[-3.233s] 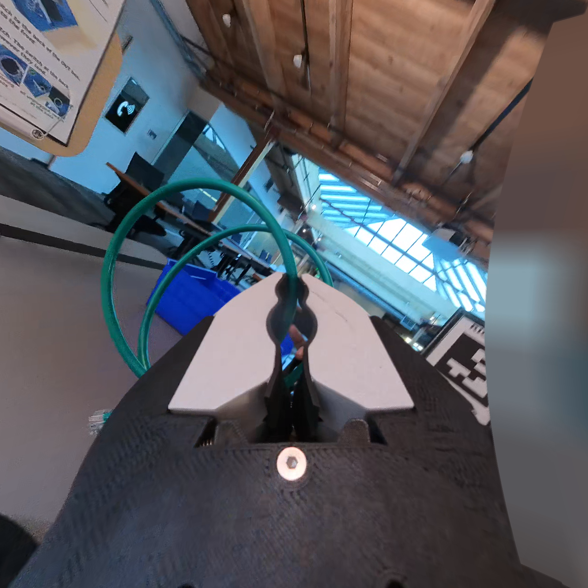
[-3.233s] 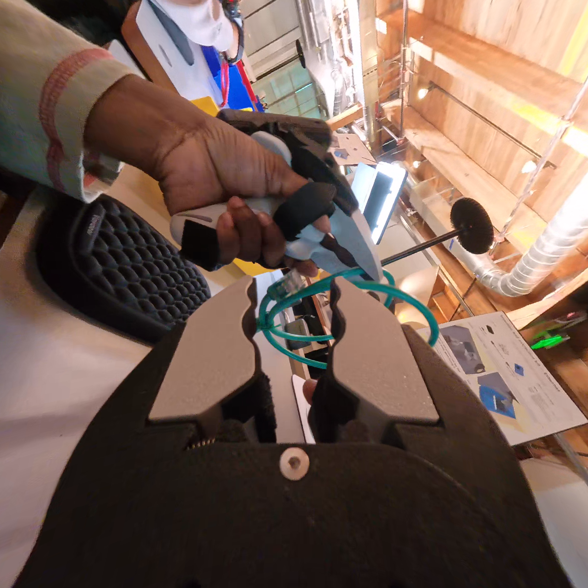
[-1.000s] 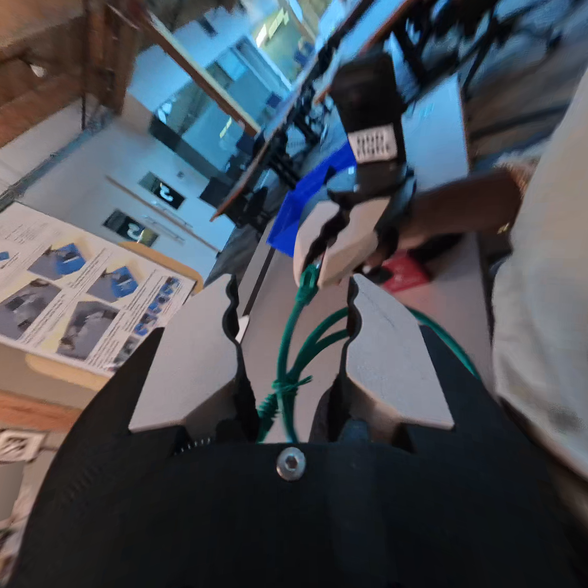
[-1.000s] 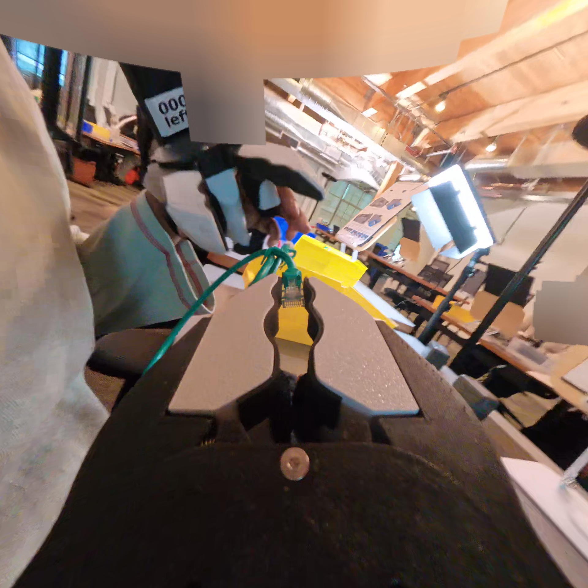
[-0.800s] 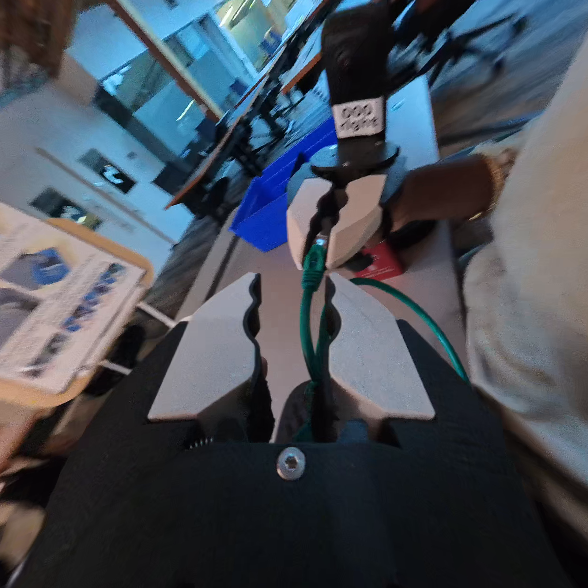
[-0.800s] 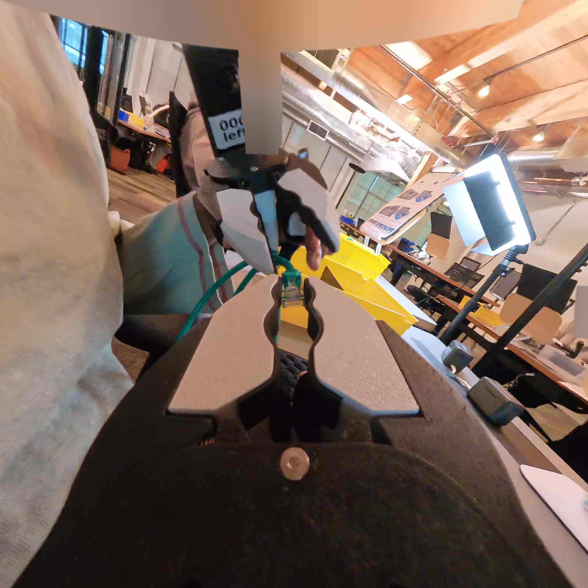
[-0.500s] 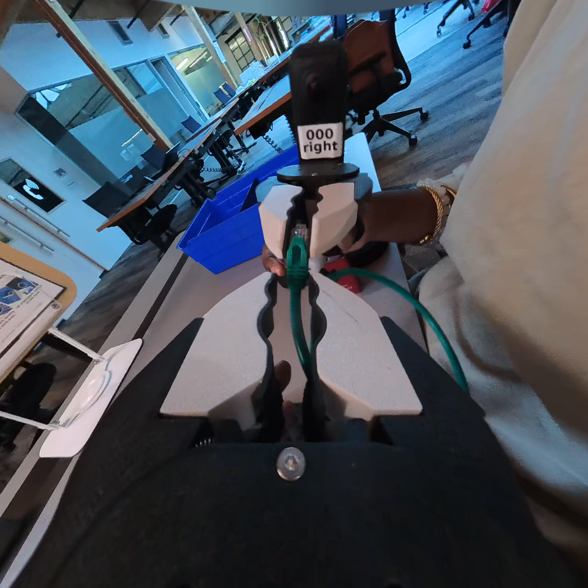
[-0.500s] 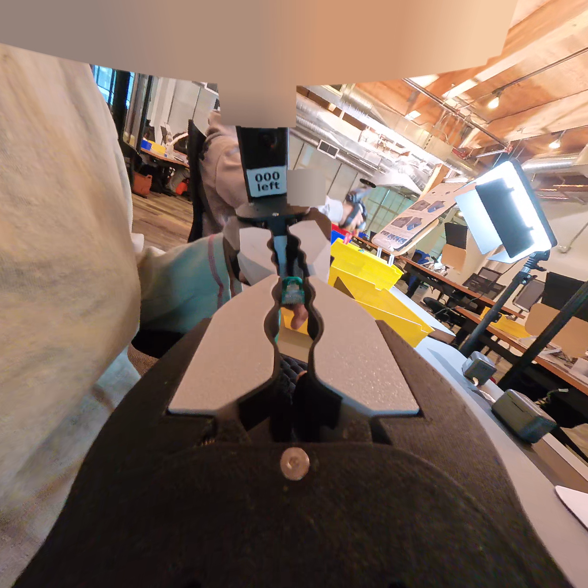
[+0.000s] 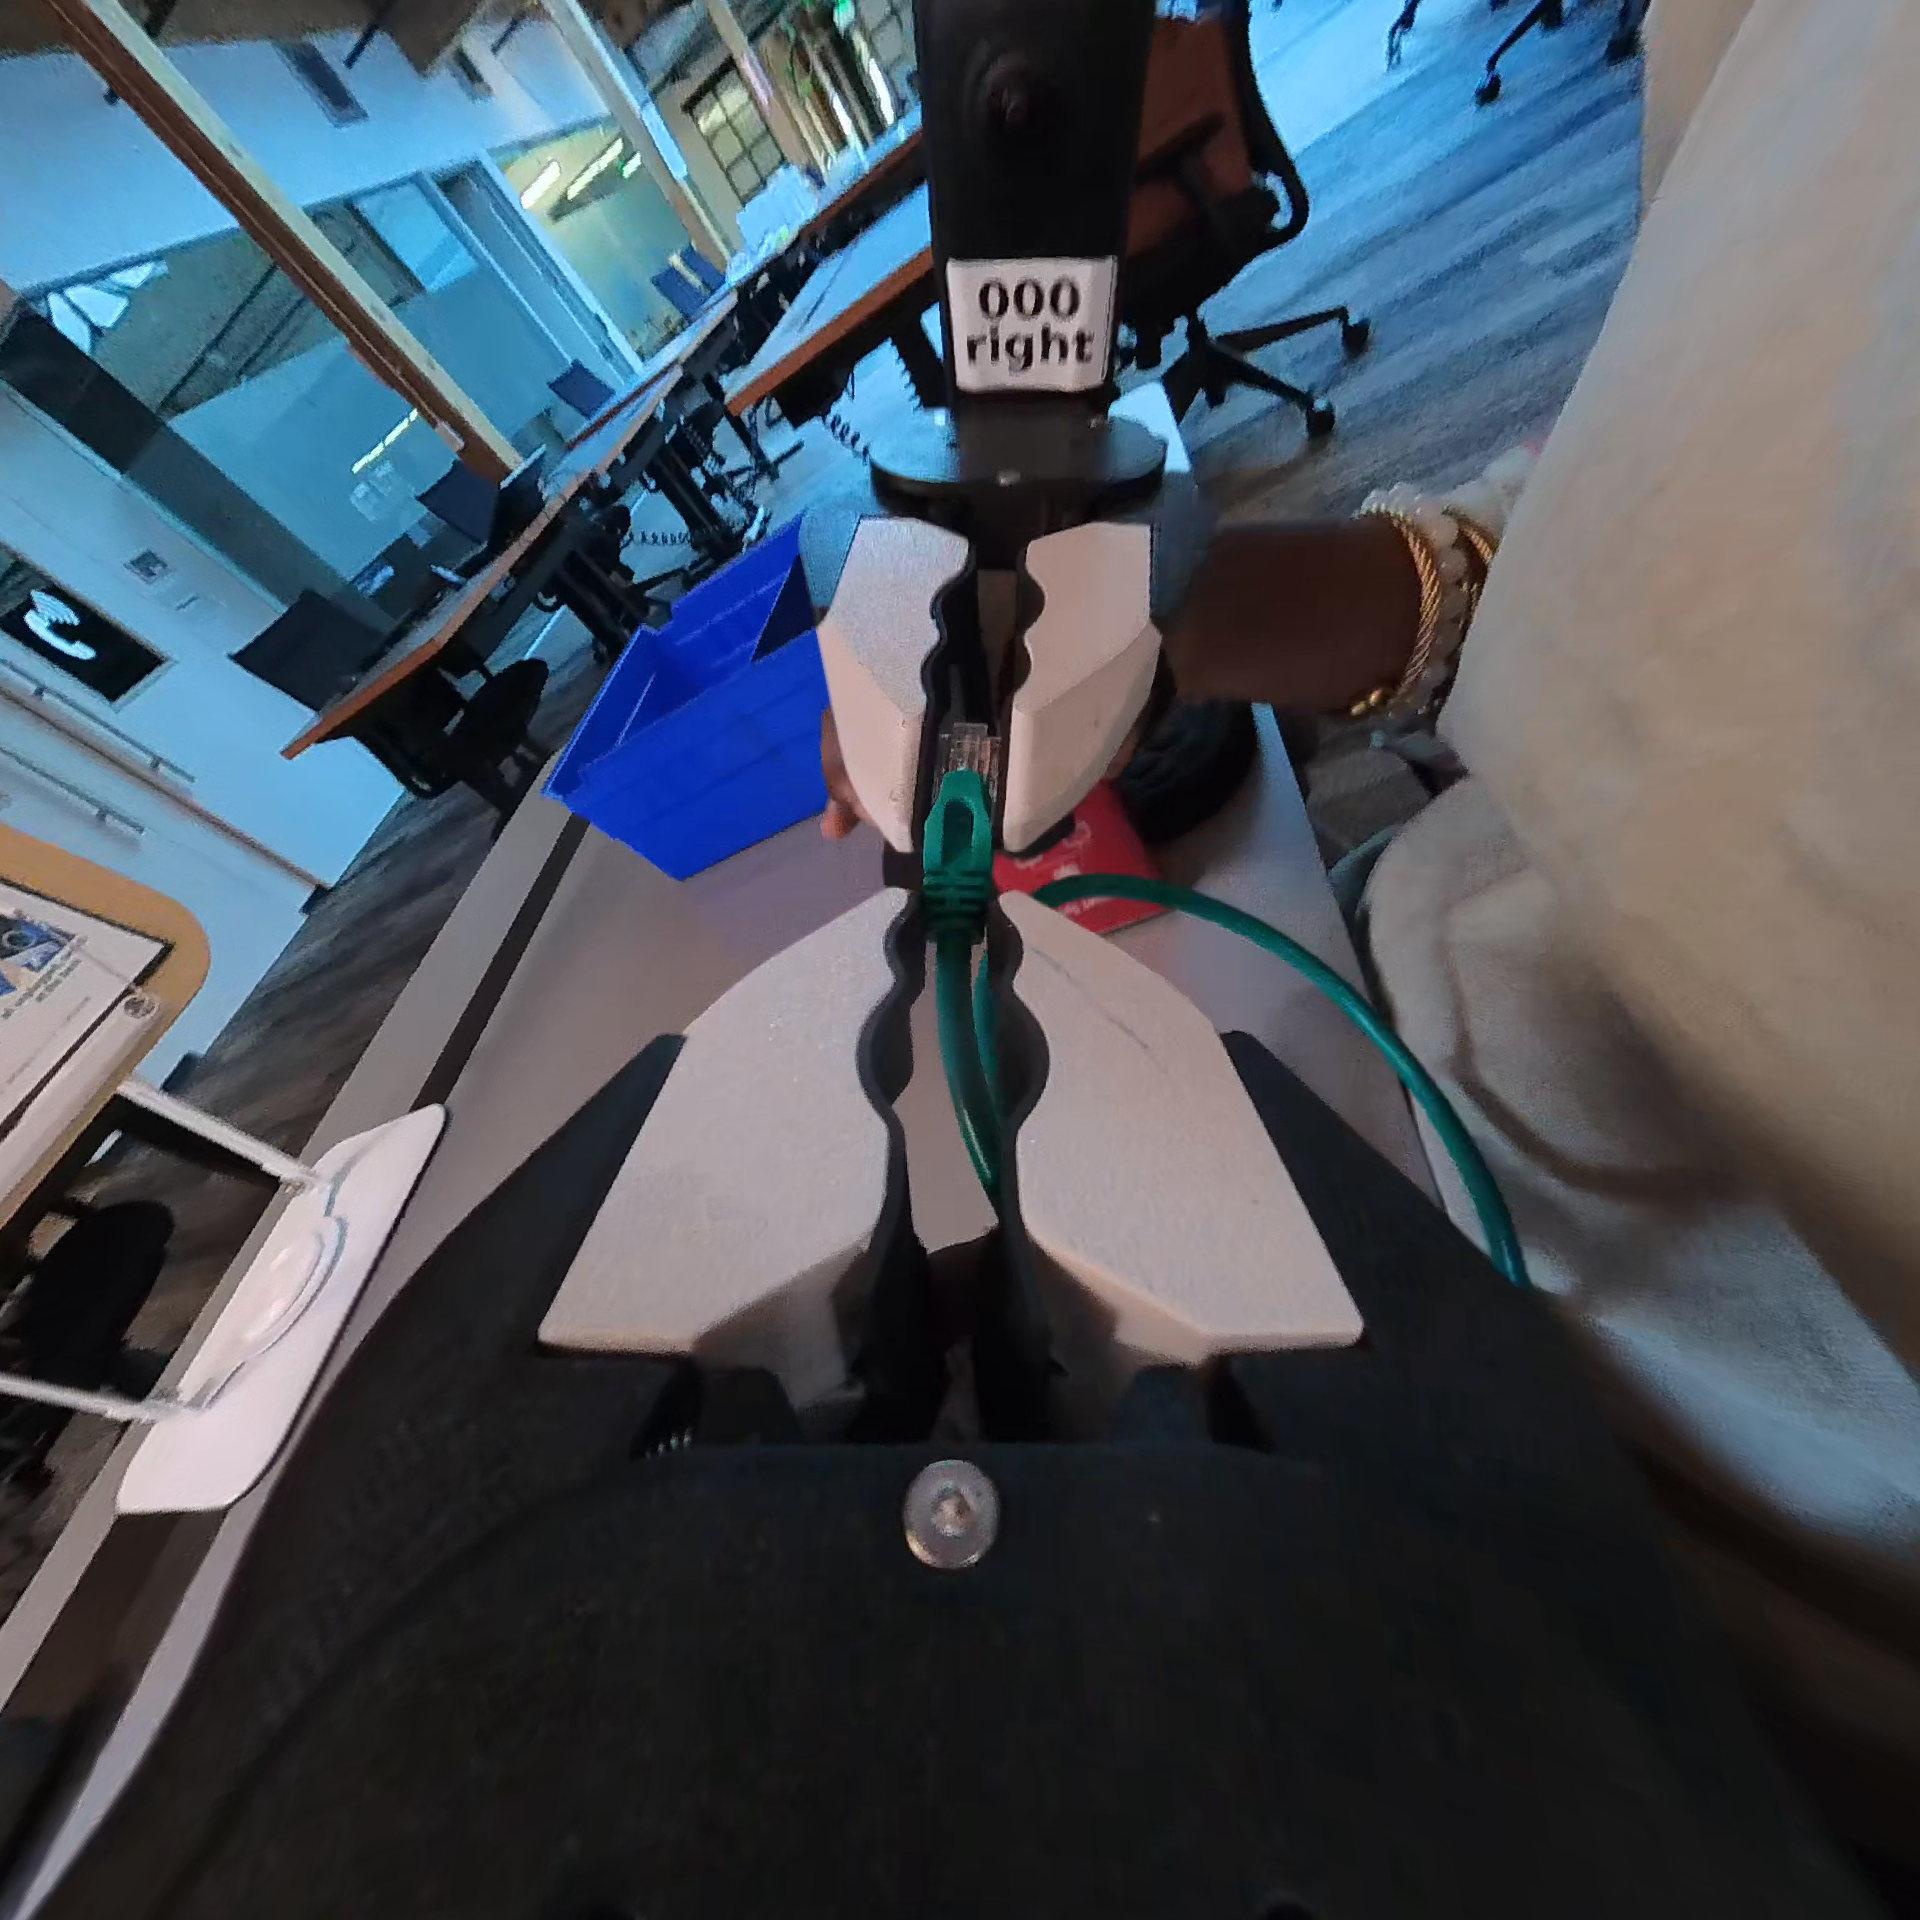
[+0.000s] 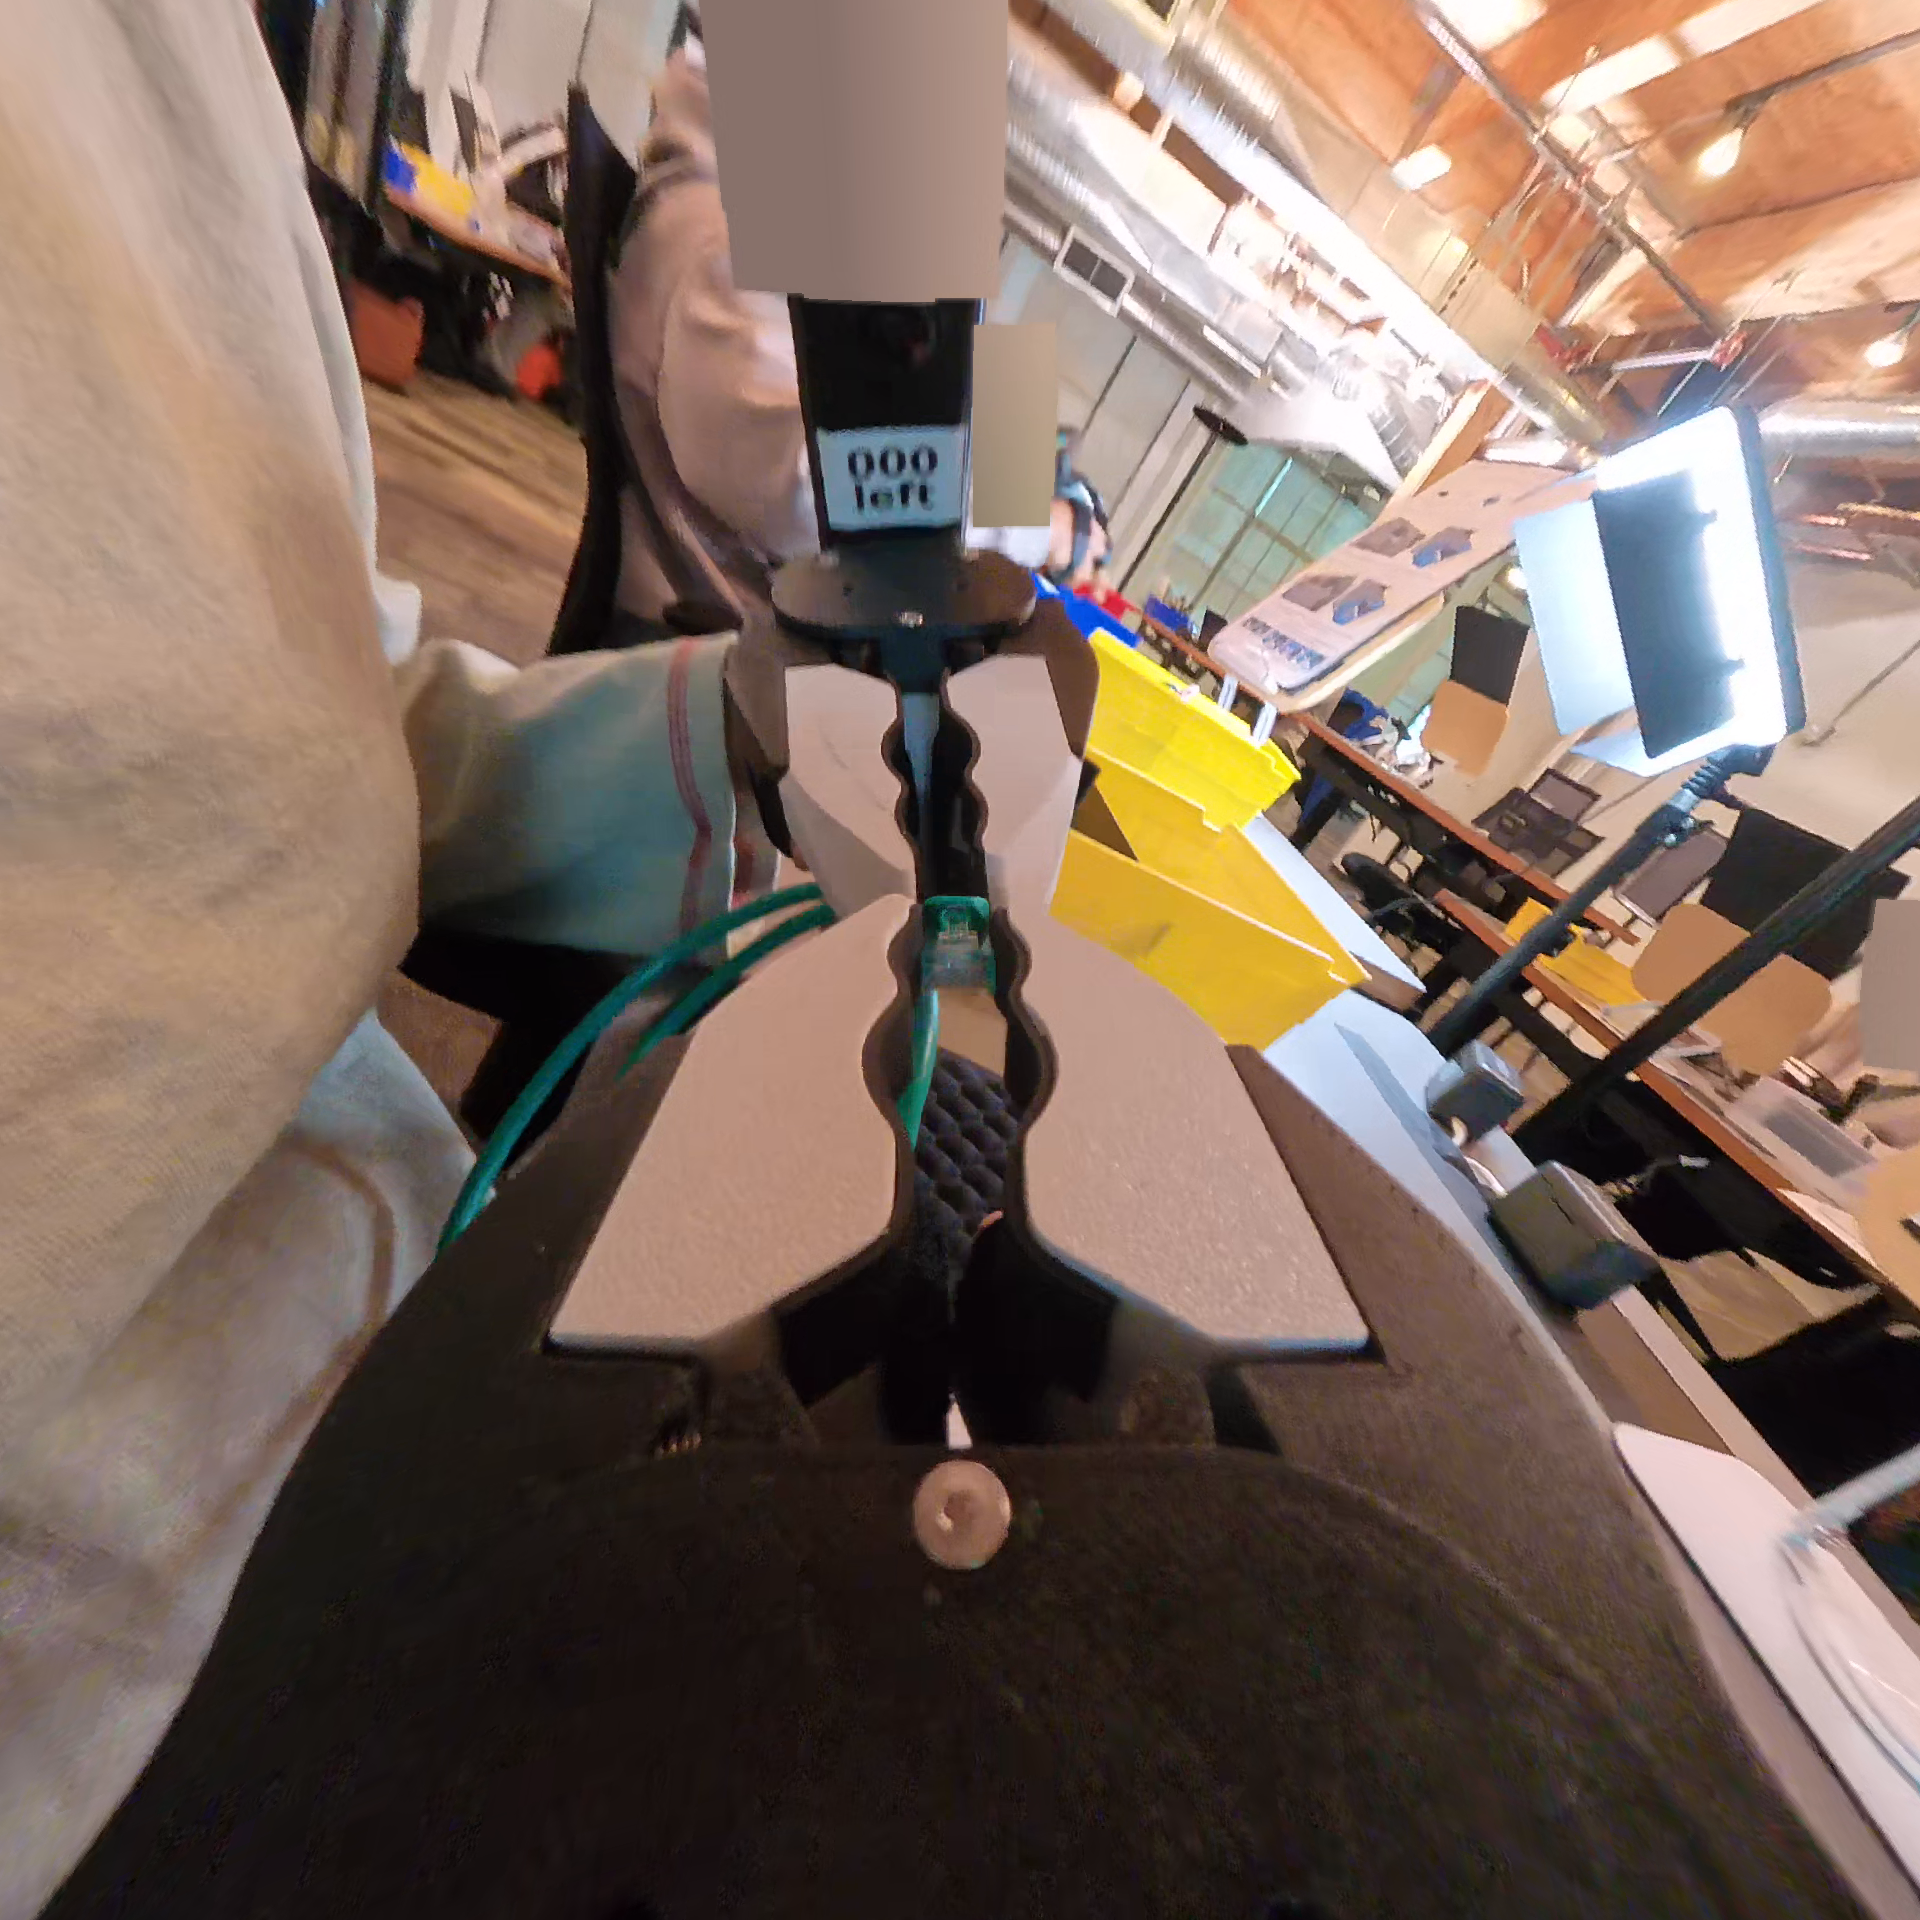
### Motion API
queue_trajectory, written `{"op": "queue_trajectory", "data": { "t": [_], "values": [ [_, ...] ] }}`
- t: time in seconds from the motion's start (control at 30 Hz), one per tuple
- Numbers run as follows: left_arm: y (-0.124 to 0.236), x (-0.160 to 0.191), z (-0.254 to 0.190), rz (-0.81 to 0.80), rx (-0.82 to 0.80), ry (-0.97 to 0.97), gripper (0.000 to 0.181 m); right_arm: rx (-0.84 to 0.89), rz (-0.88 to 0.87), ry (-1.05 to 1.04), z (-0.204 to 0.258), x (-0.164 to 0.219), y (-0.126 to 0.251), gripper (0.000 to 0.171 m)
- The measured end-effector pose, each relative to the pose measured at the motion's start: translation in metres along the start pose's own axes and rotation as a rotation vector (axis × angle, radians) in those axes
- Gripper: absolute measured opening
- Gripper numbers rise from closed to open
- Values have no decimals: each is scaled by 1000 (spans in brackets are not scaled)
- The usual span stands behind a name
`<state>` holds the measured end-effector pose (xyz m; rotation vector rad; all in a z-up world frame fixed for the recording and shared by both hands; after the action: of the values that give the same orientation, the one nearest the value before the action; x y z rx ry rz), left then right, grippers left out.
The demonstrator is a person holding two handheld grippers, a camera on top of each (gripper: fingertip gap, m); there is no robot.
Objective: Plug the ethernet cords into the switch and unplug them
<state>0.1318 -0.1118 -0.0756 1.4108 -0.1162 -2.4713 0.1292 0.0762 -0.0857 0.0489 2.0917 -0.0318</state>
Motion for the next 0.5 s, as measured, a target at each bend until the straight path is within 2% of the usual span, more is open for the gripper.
{"op": "queue_trajectory", "data": {
  "t": [0.37, 0.4, 0.5],
  "values": [
    [-6, -10, -3, 261, -76, -54, 11, 67, 286, 180, 2, -5, 1, 15],
    [-5, -9, -3, 286, -83, -60, 10, 87, 299, 209, 2, -6, 4, 18],
    [-1, -4, 0, 333, -106, -79, 11, 181, 270, 243, -3, -19, 29, 41]
  ]
}}
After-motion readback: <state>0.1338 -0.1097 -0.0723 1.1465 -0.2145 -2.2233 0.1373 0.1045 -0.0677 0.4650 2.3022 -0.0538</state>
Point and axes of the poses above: each gripper's, where its closed fingertips meet, y back along the fingers, x out of its underside, z = x × y across the jaws, the point moved 10 cm from there along y, back along the fingers, and after that the axes turned 2 degrees about -x, right-handed, at the moved point
